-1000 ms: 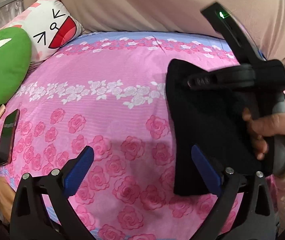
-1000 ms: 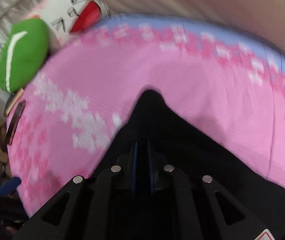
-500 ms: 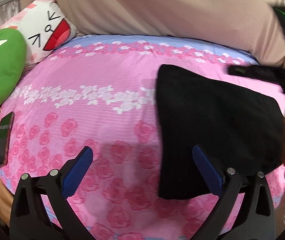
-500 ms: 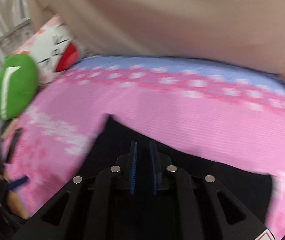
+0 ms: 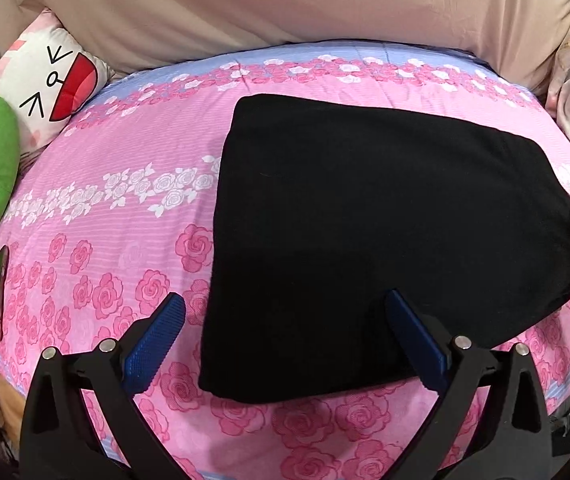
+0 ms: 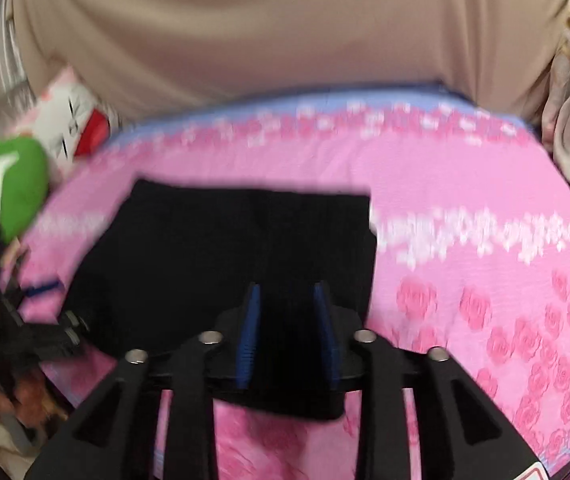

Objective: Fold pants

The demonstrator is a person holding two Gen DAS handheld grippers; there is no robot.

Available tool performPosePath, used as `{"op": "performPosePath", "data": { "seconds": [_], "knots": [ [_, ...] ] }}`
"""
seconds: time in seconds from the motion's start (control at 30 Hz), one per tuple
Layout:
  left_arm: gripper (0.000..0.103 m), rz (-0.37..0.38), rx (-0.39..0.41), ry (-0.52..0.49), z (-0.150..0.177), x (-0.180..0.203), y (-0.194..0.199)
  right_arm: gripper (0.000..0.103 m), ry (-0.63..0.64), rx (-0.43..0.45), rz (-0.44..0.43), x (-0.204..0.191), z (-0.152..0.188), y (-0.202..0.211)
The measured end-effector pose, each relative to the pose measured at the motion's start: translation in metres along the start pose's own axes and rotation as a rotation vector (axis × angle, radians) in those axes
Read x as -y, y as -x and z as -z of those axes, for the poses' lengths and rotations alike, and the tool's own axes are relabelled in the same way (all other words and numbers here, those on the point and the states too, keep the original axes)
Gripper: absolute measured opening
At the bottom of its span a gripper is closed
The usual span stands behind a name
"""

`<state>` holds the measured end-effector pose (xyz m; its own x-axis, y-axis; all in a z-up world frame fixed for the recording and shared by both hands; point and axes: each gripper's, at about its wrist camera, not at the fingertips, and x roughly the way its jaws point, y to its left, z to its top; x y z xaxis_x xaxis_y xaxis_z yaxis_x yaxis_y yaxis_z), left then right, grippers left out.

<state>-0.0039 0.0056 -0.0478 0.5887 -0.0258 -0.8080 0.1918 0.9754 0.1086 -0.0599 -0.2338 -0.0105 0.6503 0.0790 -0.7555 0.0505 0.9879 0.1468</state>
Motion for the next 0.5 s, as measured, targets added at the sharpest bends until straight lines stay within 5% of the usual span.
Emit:
{"op": "performPosePath", "data": {
  "seconds": [0.3, 0.5],
  "knots": [
    [0.098, 0.015, -0.051, 0.046, 0.0, -0.001, -0.005, 0.032, 0.04, 0.06, -0.061, -0.02, 0.015, 0.033],
    [0.098, 0.016, -0.057, 0.047, 0.003, -0.002, -0.008, 0.03, 0.06, -0.005, -0.105, -0.016, 0.041, 0.0]
  ]
}}
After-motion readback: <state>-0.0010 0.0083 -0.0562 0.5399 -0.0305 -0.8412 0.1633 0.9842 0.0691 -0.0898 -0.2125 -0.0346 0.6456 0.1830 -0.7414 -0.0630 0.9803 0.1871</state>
